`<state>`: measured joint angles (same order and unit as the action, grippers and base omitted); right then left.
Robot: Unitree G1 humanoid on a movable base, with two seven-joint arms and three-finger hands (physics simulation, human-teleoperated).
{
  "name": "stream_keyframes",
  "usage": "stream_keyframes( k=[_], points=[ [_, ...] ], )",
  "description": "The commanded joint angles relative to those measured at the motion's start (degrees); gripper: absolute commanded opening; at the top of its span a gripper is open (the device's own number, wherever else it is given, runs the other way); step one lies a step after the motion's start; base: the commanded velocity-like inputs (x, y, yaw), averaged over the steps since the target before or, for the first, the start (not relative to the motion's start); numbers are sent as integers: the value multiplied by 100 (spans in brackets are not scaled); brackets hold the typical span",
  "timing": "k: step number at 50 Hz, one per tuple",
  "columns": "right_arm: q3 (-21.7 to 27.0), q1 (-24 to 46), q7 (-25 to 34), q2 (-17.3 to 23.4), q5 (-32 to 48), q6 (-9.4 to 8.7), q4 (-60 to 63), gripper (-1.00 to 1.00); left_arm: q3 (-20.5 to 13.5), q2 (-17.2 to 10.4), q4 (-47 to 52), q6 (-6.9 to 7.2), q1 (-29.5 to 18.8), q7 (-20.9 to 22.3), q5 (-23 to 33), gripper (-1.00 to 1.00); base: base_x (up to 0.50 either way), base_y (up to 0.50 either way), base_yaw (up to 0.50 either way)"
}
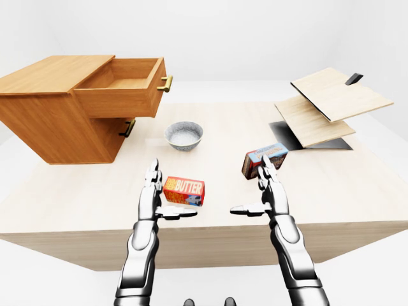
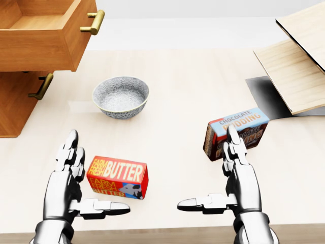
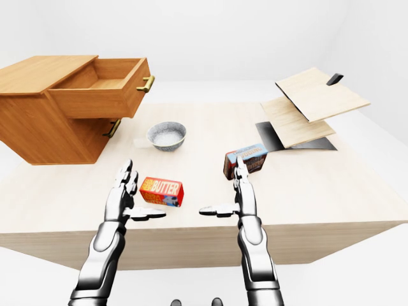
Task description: Close the top drawer of the cabinet.
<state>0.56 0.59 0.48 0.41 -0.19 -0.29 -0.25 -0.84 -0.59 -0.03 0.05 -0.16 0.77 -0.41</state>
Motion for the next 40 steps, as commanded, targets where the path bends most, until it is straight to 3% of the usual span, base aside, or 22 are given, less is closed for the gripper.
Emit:
stream_keyframes(
  k=[1,4,9,17,20,24,30,40],
  points=[
    [73,260,24,48,44,-109,-49,100,-195,-113,146,156,-69,158,-48,100,0,0,0],
    [94,339,32,62,37,-125,-73,100,-210,-124,235,312,-91,262,-124,100,0,0,0],
    [145,429,137,136,62,-225,59,100,-234,-152,281,412,-190,323,-101,100,0,0,0],
    [229,469,269,206,133,-250,168,100,-274,-259,415,495,-404,530,69,100,0,0,0],
    [289,512,314,242,125,-345,259,100,-301,-315,432,495,-570,775,14,100,0,0,0],
    [395,664,353,329,123,-471,372,100,-384,-448,343,495,-1044,865,59,100,0,0,0],
    [462,827,405,406,159,-471,518,100,-428,-577,569,495,-1441,1107,110,100,0,0,0],
    [663,1692,392,709,118,-471,394,100,-479,-934,490,495,-2771,1530,-127,100,0,0,0]
  ],
)
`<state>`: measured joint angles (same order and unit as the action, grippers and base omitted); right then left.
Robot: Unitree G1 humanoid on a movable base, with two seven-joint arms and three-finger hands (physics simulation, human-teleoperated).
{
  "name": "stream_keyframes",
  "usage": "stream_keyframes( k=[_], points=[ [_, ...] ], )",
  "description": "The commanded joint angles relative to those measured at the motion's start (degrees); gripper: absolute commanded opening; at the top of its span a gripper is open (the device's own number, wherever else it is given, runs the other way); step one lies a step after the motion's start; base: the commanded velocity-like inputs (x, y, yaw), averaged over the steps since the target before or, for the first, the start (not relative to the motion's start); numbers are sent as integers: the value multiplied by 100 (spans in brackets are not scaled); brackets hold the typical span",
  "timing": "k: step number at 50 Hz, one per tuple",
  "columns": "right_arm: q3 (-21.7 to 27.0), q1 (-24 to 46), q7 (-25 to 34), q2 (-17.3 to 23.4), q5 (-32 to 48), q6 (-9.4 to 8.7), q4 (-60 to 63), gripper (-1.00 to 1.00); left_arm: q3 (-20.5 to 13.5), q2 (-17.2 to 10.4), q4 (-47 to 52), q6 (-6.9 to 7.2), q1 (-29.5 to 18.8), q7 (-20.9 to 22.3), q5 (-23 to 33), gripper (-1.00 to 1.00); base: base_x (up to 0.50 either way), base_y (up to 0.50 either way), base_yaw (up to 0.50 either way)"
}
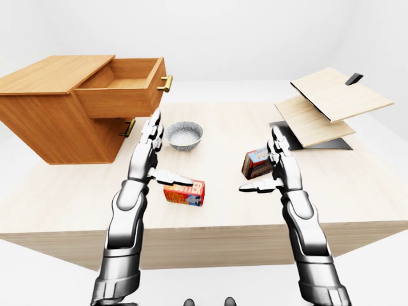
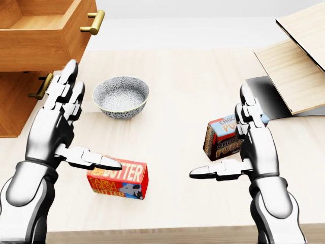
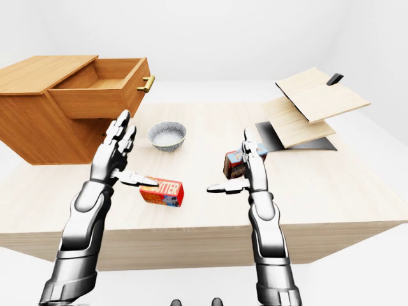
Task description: Close the top drawer of the cabinet.
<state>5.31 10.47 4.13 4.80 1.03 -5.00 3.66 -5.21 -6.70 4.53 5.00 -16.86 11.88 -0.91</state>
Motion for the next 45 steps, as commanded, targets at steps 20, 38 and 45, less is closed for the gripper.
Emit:
stream_keyframes(
  k=[20,38,45],
  points=[
    [375,2352,25,877,-131,0,-597,100,-50,-546,-615,0,-2520,769,17,100,0,0,0],
    [383,3850,187,1423,97,0,-1927,100,-119,-979,-3422,0,-4560,794,91,100,0,0,0],
    [331,4621,169,1615,261,0,-3185,100,-83,-1061,-4623,0,-5255,784,228,100,0,0,0]
  ],
)
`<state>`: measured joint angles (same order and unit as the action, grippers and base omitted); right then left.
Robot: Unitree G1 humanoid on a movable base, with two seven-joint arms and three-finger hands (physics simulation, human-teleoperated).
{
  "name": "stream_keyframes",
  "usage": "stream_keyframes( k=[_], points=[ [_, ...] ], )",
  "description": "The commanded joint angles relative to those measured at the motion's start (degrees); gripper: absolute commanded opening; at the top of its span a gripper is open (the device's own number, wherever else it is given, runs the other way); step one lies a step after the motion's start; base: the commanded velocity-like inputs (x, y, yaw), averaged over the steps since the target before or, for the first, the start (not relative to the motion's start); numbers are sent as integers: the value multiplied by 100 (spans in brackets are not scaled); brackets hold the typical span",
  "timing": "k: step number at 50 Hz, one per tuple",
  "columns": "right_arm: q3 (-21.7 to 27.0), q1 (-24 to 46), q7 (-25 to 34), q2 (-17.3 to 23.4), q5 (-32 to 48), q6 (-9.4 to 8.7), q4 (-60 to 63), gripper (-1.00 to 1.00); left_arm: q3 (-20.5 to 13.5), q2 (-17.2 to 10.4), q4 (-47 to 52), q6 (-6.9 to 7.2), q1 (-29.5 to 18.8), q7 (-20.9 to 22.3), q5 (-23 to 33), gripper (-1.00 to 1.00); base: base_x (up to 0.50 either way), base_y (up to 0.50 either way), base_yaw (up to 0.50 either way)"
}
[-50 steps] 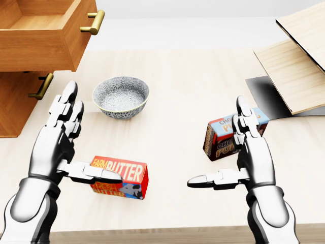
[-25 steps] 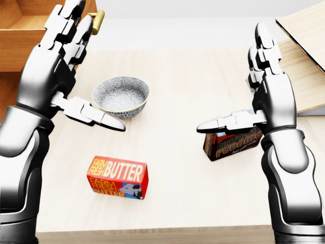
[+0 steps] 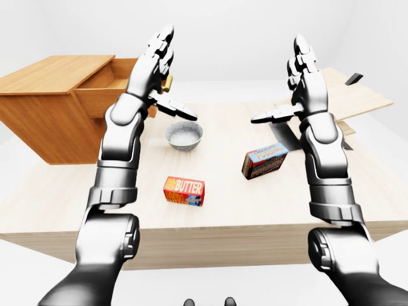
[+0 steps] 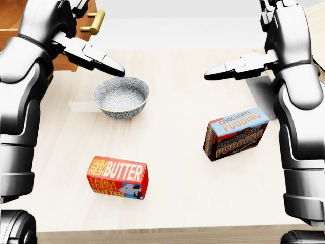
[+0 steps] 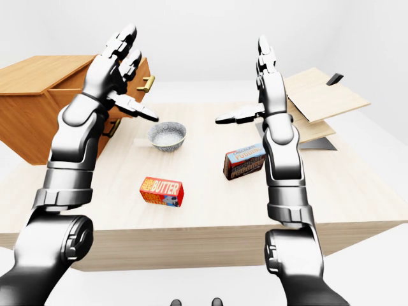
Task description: Close the top drawer of the cabinet.
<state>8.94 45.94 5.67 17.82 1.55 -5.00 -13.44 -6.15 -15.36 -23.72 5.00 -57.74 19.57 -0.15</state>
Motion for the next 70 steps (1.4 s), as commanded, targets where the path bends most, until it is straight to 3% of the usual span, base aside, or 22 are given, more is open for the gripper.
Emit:
stream_keyframes(
  k=[1,8,15,27,40,70],
  points=[
    [-22,1197,15,324,204,0,-1653,100,12,-190,-1839,0,-1202,4,161,100,0,0,0],
    [-11,1552,-17,378,173,0,-2023,100,19,-141,-1420,0,-1022,6,148,100,0,0,0],
    [-9,1472,-59,334,113,0,-2039,100,2,-130,-684,0,-644,12,85,100,0,0,0],
    [-90,1287,82,352,213,0,-1735,100,-14,-109,-196,0,-447,10,18,100,0,8,0],
    [37,1280,60,312,198,0,-1608,100,-17,-112,-229,0,-478,6,-13,100,0,50,0],
    [-3,1148,62,379,30,0,-1377,100,3,-117,-191,0,-462,69,0,100,8,0,0]
  ],
)
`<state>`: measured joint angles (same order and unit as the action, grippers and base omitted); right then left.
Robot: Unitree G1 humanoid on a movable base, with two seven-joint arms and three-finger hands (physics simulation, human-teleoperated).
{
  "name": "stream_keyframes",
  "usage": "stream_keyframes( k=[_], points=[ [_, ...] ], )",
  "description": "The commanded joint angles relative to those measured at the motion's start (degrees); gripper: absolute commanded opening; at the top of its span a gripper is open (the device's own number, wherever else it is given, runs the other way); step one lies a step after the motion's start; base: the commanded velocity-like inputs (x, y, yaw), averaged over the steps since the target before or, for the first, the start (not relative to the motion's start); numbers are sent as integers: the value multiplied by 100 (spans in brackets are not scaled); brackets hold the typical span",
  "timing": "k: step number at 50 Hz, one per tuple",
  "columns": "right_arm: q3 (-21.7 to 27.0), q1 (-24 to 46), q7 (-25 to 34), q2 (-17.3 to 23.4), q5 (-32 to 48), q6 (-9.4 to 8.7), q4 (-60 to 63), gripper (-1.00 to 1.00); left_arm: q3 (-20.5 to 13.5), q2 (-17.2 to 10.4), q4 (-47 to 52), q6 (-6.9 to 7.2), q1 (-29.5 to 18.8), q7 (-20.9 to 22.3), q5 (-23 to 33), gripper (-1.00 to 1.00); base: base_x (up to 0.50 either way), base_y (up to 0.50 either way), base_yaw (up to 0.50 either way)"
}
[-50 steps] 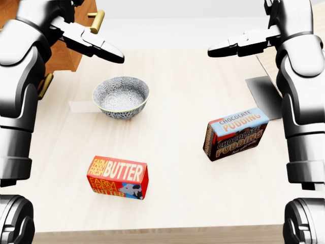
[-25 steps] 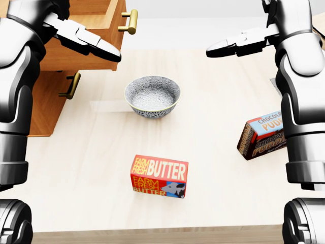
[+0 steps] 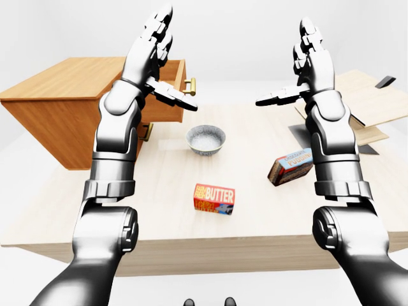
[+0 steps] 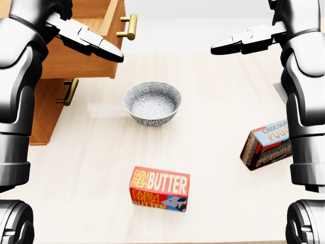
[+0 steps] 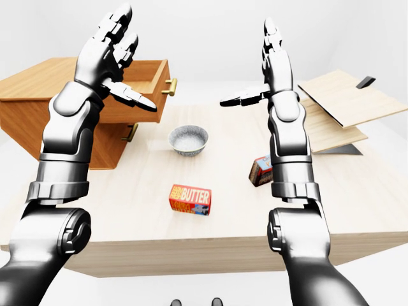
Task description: Close the top drawer of the cabinet.
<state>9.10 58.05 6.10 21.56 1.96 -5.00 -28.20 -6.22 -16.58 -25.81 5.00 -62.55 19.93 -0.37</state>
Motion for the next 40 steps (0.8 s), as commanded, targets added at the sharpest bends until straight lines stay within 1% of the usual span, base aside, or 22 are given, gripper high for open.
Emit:
stream_keyframes(
  k=[1,14,30,40],
  points=[
    [-12,-55,29,5,-15,0,100,100,11,5,18,0,22,36,28,100,20,0,0],
    [13,-136,51,4,-14,0,287,100,5,11,27,0,24,36,46,100,19,0,0],
    [20,-122,11,35,1,0,146,100,9,16,48,0,44,64,60,100,19,0,0],
    [28,-193,-69,42,51,0,271,100,18,35,203,0,122,139,35,100,3,0,0]
  ],
)
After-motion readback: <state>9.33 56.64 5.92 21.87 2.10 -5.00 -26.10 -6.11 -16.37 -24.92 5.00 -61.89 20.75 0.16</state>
